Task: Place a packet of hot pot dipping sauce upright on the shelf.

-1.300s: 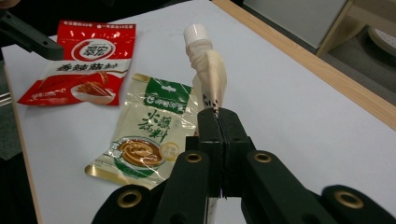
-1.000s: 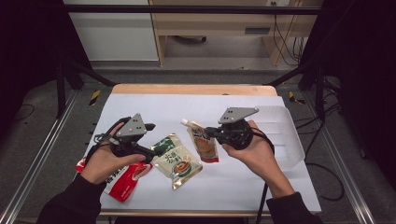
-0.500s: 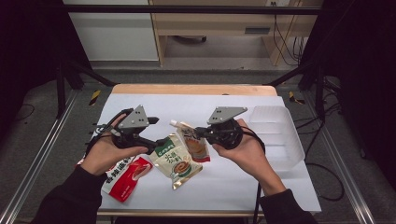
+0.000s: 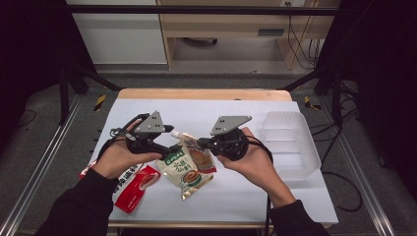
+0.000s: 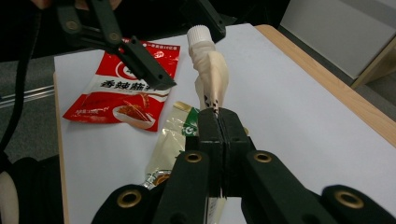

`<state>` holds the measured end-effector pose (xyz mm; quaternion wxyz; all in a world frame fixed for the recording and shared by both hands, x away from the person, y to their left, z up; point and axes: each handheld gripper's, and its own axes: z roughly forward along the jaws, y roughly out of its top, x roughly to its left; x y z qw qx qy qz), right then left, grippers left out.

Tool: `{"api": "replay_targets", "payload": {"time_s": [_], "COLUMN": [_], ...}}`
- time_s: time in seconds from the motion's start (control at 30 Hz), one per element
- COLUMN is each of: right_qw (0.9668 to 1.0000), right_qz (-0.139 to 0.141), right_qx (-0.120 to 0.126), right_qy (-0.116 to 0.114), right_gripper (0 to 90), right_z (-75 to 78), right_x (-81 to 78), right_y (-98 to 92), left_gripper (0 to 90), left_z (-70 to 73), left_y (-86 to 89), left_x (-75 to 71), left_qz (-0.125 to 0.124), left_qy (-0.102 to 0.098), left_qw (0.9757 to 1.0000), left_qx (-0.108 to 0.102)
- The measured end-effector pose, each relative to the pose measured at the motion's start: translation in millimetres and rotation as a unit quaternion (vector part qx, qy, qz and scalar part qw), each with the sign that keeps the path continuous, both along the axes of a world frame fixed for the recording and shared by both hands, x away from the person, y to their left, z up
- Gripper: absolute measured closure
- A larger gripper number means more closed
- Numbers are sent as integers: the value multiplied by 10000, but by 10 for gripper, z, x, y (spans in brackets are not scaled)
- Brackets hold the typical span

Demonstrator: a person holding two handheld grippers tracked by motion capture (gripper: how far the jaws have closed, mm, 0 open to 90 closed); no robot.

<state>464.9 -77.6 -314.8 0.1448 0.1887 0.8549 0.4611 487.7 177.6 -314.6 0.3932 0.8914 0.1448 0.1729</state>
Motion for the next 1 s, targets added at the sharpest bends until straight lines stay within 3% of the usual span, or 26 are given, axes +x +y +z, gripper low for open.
{"api": "replay_targets", "payload": {"time_s": [0.27, 0.37, 0.4, 0.6, 0.8, 0.97, 1.0], "right_qw": [9999, 9999, 9999, 9999, 9998, 9997, 9997], "right_qz": [126, 157, 158, 88, -74, -219, -229], "right_qx": [11, 0, -2, 98, 184, 112, 73], "right_qy": [43, 43, 48, 111, 7, -53, -66], "right_gripper": [899, 898, 898, 898, 895, 888, 887], "right_z": [-39, -51, -55, -114, -105, -103, -104], "right_x": [-5, -6, -6, 17, 19, -3, -5], "right_y": [67, 91, 97, 58, 2, -37, -46], "left_gripper": [427, 536, 536, 667, 715, 725, 727], "left_z": [-38, -44, -44, -27, 56, 132, 170], "left_y": [-27, -37, -33, -12, -52, -120, -161], "left_x": [52, 43, 44, 24, 21, 20, 16], "left_qz": [-175, -242, -231, -278, -302, -350, -413], "left_qy": [154, 173, 170, 327, 380, 375, 339], "left_qw": [9997, 9996, 9996, 9991, 9988, 9987, 9982], "left_qx": [-111, -41, 5, 44, -58, 79, 254]}}
